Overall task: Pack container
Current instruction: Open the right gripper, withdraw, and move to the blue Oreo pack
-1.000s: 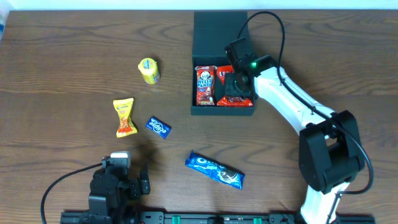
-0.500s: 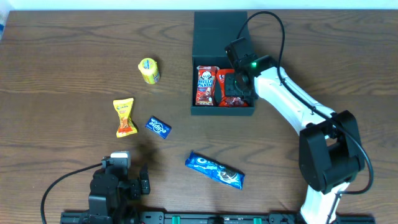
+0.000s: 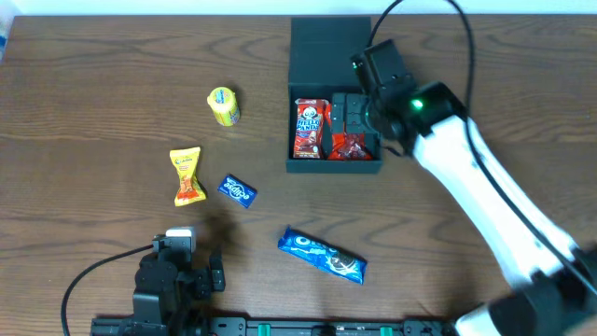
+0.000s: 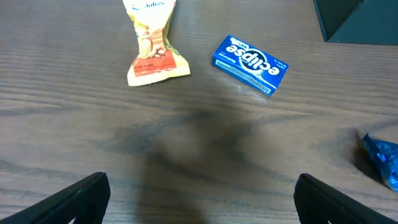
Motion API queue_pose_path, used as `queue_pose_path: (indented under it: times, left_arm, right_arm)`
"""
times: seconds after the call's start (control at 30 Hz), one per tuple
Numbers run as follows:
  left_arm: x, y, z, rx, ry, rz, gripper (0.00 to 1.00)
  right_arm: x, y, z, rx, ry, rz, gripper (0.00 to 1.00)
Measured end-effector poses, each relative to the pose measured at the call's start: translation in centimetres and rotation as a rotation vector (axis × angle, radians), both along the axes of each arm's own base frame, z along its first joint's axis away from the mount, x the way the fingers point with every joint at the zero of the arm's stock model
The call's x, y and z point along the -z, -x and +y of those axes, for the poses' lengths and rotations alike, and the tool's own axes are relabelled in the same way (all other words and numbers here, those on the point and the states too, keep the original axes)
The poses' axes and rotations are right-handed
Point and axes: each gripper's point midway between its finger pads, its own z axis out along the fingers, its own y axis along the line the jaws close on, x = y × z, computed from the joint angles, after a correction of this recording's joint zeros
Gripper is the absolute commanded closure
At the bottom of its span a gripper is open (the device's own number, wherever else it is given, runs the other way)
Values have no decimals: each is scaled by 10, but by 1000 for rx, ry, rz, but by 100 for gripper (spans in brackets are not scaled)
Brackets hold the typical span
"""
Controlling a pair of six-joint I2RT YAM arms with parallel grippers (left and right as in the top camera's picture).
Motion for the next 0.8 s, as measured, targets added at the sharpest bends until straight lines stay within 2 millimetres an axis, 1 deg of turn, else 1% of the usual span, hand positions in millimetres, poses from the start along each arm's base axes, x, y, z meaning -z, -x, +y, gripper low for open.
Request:
queue_pose_path:
  times: [0.07,0.13,0.23,0.37,0.47,0.53,0.7,0.8]
  left_arm:
    - [0,0,0,0,0,0,5]
    - [0,0,0,0,0,0,5]
    - [0,0,0,0,0,0,5]
    - [0,0,0,0,0,0,5]
    - [0,0,0,0,0,0,5]
    - [0,0,0,0,0,0,4]
    - [0,0,0,0,0,0,5]
    - [0,0,0,0,0,0,5]
  right_arm:
    - [-20,15,2,-22,4,-30,1]
    - [-31,31,1,-36,27,-48,1]
    - [-44,43,1,-44,62,-92,1]
    - [-53,60,-3,-52,106,-149,1]
    - [-53,73,-7,-63,123,-165,1]
    - [-48,85,-11,-78,142,-161,1]
    - [-26,114,-20,-127,196,-117,1]
    - [-23,124,-23,-145,207,-107,1]
